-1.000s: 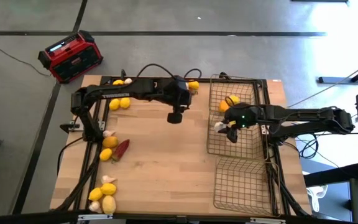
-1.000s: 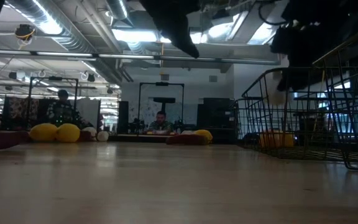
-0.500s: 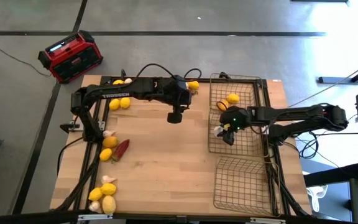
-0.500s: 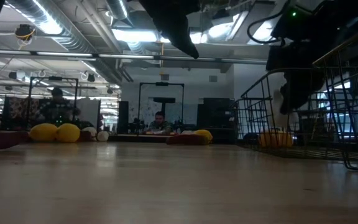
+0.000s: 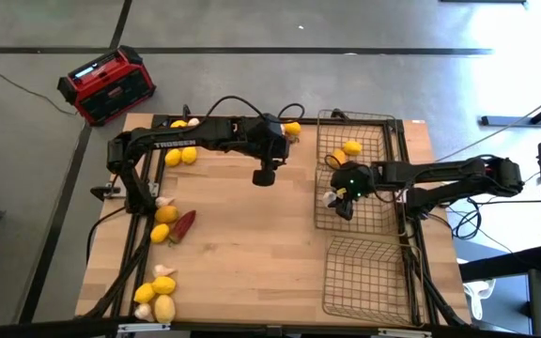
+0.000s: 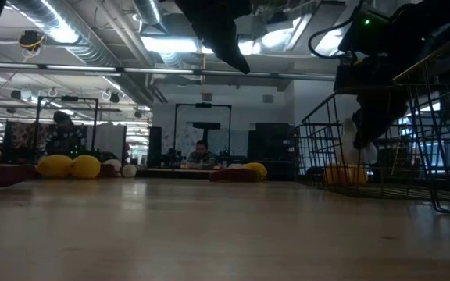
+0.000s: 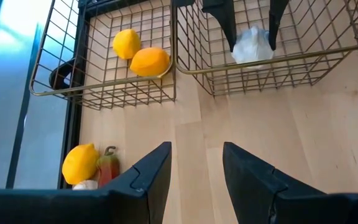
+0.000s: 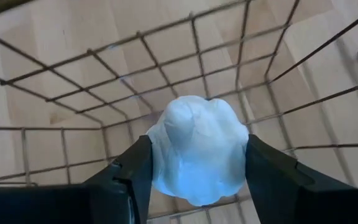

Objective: Sort produce into baskets
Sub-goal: Put the white garlic into the middle wire basket

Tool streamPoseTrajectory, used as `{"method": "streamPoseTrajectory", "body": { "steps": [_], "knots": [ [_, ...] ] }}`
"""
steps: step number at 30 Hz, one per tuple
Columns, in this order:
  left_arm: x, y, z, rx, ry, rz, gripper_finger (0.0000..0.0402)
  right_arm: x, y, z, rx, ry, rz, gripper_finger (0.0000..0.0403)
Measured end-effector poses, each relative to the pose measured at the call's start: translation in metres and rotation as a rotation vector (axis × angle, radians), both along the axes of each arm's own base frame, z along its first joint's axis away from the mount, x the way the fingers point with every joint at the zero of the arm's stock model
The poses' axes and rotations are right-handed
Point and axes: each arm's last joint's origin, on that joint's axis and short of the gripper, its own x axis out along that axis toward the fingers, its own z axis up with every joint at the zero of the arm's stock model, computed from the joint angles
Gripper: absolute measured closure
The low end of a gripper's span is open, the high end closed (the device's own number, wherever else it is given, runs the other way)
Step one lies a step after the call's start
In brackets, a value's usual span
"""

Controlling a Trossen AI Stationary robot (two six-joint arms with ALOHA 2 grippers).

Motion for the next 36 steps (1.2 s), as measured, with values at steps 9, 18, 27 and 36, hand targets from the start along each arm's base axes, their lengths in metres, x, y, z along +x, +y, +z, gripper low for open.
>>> {"method": "streamPoseTrajectory", "body": {
  "steps": [9, 18, 27, 36],
  "knots": [
    [0.0, 0.0, 0.0, -0.001, 0.003, -0.001, 0.026, 0.01, -0.002, -0.019, 0.003, 0.074, -0.004, 0.0205],
    [0.0, 0.0, 0.0, 0.0, 0.002, -0.001, 0.026, 0.02, -0.004, -0.033, 0.0, 0.11, -0.02, 0.0205],
    [0.0, 0.0, 0.0, 0.0, 0.001, -0.001, 0.026, 0.022, -0.004, -0.033, 0.012, 0.085, -0.033, 0.0196],
    [0.0, 0.0, -0.001, 0.0, 0.002, -0.001, 0.0261, 0.024, -0.004, -0.025, 0.018, 0.124, -0.032, 0.0097]
  ]
}}
